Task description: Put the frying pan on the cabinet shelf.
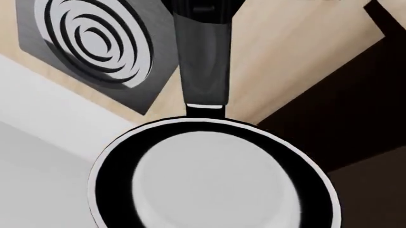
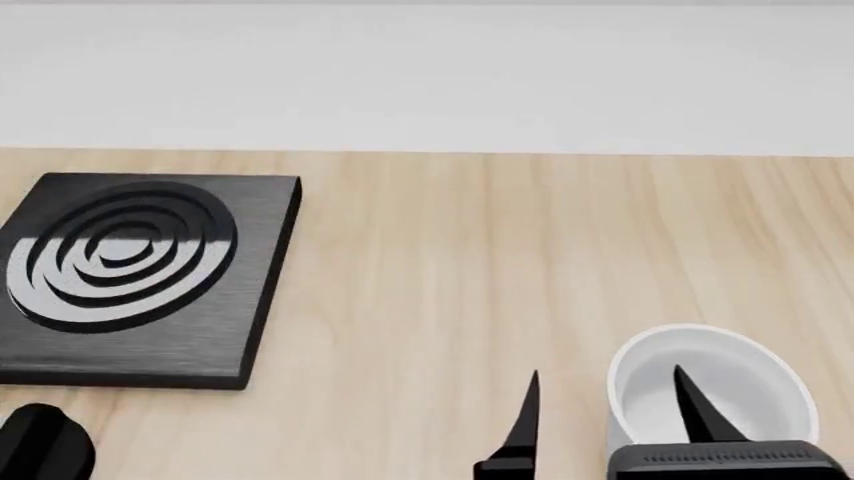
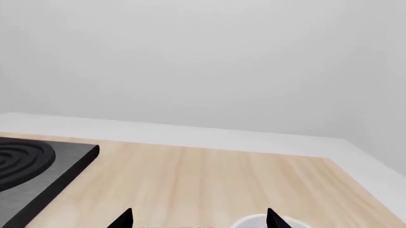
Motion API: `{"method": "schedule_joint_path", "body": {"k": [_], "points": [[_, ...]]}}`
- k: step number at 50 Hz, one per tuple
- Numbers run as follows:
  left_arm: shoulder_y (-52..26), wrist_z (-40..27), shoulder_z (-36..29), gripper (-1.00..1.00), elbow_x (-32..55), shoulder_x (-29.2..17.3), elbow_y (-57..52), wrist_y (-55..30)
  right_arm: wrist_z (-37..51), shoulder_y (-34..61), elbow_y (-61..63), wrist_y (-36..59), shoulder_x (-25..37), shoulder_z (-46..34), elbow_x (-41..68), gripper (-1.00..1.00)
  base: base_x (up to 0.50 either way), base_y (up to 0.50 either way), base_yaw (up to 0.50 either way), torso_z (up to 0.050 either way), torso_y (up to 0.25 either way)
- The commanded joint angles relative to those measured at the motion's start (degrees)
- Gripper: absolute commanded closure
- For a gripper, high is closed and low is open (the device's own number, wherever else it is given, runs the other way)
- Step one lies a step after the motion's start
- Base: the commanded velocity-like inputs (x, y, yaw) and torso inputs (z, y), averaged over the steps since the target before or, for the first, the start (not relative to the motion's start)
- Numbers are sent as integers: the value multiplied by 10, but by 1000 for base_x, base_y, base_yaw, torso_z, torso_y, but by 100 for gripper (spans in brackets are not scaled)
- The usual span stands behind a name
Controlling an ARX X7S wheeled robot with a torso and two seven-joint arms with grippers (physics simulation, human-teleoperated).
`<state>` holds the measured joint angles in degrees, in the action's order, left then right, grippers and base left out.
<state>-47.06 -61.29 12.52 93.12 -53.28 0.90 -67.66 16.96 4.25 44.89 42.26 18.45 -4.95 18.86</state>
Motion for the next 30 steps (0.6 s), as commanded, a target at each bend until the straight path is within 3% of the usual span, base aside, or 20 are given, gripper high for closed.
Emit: {"method": "schedule_joint_path", "body": {"k": [1,20,30], "points": [[-58,76,-13,100,-72,-25,98,27,-9,-3,4,2,-10,5,-9,-100,0,0,0,0,0],[-205,160,-108,100,-189,-15,283,72,-1,2,9,14,-8,-4,-4,-100,0,-1,0,1,2],[-349,258,-197,100,-300,16,452,126,2,5,9,19,-5,-10,-4,-100,0,-1,0,0,1]]}}
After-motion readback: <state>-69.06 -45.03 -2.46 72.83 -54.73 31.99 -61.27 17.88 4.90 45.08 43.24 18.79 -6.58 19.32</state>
